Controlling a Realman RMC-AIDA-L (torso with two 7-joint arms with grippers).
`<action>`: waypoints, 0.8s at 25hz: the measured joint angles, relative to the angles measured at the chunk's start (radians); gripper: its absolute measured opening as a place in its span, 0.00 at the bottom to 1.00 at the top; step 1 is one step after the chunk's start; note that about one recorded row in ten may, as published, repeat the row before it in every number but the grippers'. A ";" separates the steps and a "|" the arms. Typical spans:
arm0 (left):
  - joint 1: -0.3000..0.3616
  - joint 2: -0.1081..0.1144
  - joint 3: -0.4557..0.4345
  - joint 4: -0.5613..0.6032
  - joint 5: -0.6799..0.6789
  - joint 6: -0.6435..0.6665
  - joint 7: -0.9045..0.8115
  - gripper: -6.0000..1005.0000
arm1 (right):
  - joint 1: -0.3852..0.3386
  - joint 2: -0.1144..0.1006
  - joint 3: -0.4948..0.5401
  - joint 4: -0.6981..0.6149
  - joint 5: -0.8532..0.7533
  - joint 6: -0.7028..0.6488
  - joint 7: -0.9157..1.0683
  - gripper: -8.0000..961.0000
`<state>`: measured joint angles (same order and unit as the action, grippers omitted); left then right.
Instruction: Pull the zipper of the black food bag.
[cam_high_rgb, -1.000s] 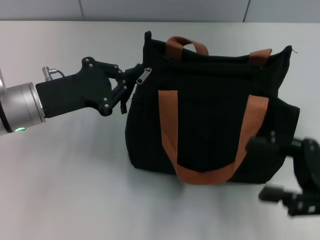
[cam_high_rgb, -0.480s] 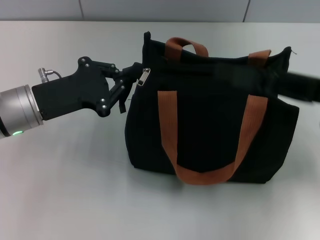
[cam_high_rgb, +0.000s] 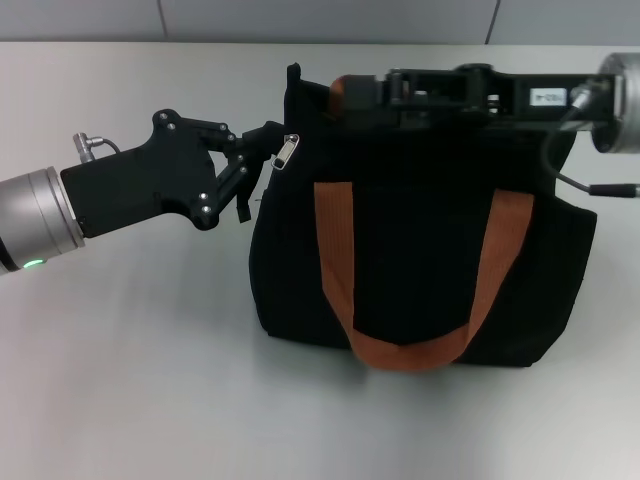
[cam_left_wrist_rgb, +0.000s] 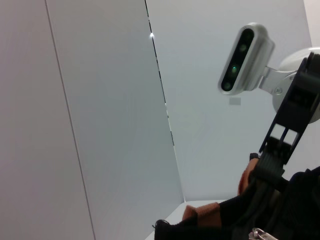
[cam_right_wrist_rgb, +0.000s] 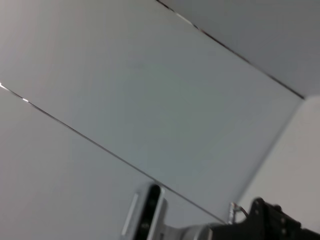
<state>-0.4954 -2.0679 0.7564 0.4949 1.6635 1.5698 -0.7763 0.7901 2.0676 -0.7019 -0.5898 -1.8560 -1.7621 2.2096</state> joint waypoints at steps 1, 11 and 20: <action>0.000 0.000 0.000 0.002 -0.001 0.000 -0.001 0.04 | 0.007 0.000 -0.019 -0.007 0.000 0.014 0.023 0.80; -0.001 0.000 0.000 0.002 -0.006 0.001 -0.008 0.03 | 0.040 -0.003 -0.142 -0.057 0.000 0.083 0.174 0.80; 0.001 -0.001 0.000 -0.001 -0.010 0.001 -0.008 0.03 | 0.062 -0.002 -0.143 -0.064 -0.051 0.094 0.193 0.75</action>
<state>-0.4948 -2.0691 0.7562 0.4938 1.6535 1.5706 -0.7845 0.8520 2.0654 -0.8451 -0.6536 -1.9068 -1.6677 2.4027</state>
